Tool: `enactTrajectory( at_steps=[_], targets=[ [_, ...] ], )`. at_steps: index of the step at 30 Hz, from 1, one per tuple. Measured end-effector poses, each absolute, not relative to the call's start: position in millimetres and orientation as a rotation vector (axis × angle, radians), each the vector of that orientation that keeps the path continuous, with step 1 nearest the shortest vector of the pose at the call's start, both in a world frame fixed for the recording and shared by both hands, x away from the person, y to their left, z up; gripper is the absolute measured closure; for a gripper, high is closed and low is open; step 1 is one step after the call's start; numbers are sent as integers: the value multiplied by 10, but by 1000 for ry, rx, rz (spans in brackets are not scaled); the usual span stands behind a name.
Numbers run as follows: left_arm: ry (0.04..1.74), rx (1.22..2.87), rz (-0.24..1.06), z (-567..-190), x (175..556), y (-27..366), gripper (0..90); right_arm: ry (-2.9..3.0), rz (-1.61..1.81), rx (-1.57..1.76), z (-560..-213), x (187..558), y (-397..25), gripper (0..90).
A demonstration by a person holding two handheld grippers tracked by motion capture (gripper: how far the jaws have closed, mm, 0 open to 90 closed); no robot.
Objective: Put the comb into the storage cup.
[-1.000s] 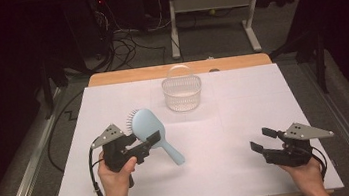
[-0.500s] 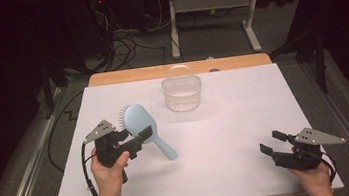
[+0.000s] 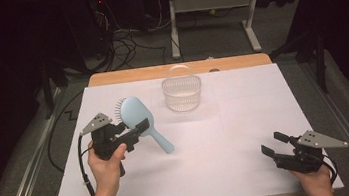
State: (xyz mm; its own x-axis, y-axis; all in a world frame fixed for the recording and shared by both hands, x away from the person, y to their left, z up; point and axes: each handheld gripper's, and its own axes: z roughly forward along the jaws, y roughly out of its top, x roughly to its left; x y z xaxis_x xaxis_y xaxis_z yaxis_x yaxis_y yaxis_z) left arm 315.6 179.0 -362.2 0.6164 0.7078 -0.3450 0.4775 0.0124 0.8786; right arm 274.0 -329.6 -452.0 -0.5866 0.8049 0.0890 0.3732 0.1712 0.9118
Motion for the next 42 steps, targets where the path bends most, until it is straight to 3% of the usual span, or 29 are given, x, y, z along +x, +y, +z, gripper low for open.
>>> enactTrajectory(
  at_steps=[42],
  targets=[
    [993,1695,255,-3394,3627,1472,525,2025,1425,1130,-4521,2744,-3319,293]
  ],
)
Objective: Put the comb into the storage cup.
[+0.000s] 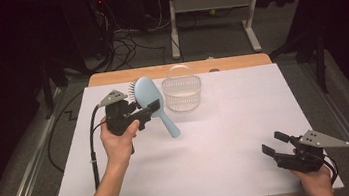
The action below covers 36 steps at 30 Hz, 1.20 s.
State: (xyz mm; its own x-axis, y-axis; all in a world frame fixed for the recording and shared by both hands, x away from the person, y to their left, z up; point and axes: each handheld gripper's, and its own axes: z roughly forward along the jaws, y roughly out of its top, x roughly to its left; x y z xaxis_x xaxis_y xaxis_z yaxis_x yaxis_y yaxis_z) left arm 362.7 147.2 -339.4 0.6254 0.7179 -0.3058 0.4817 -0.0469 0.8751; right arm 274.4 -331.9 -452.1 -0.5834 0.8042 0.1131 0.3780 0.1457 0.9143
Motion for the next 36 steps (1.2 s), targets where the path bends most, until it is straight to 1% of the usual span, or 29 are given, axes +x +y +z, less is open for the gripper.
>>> enactTrajectory(
  at_steps=[14,36],
  targets=[
    [1009,1712,255,-3359,3786,1380,525,2027,1424,1132,-4521,2743,-3318,294],
    [1011,1738,287,-3189,4034,1250,525,2028,1425,1132,-4522,2743,-3319,294]
  ],
)
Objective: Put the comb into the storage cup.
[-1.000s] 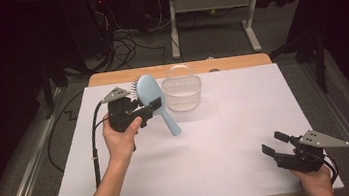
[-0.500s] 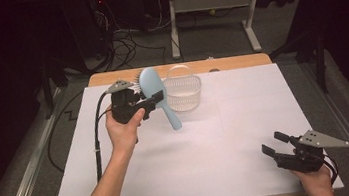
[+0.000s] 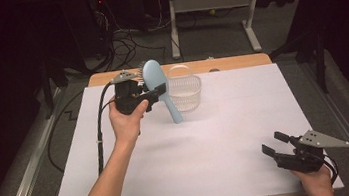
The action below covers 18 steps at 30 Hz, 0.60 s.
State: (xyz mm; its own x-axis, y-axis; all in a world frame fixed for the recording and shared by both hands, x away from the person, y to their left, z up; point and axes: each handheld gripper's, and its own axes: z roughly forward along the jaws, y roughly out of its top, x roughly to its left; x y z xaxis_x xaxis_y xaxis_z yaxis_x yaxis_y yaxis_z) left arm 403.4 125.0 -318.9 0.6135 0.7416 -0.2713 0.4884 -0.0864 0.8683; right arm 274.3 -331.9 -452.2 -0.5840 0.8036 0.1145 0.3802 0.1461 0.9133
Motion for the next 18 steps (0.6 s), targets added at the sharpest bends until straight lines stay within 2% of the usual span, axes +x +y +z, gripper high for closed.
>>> enactTrajectory(
  at_steps=[18],
  targets=[
    [992,1748,294,-3063,4227,1093,526,2028,1431,1131,-4525,2745,-3323,294]
  ],
)
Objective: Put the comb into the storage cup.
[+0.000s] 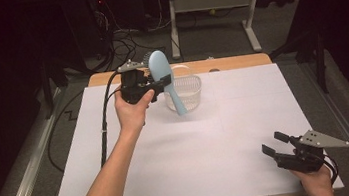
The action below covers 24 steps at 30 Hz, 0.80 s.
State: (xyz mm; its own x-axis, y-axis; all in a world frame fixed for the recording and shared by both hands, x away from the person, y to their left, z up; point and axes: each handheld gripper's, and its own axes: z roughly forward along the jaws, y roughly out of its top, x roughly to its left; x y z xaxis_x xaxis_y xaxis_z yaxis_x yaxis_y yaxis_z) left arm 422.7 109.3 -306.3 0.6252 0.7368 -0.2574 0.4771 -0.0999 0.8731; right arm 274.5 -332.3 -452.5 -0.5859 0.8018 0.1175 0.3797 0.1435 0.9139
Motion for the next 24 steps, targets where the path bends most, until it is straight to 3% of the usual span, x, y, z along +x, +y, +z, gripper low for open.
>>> enactTrajectory(
  at_steps=[24],
  targets=[
    [997,1737,332,-2883,4489,915,525,2031,1434,1129,-4528,2748,-3325,294]
  ],
)
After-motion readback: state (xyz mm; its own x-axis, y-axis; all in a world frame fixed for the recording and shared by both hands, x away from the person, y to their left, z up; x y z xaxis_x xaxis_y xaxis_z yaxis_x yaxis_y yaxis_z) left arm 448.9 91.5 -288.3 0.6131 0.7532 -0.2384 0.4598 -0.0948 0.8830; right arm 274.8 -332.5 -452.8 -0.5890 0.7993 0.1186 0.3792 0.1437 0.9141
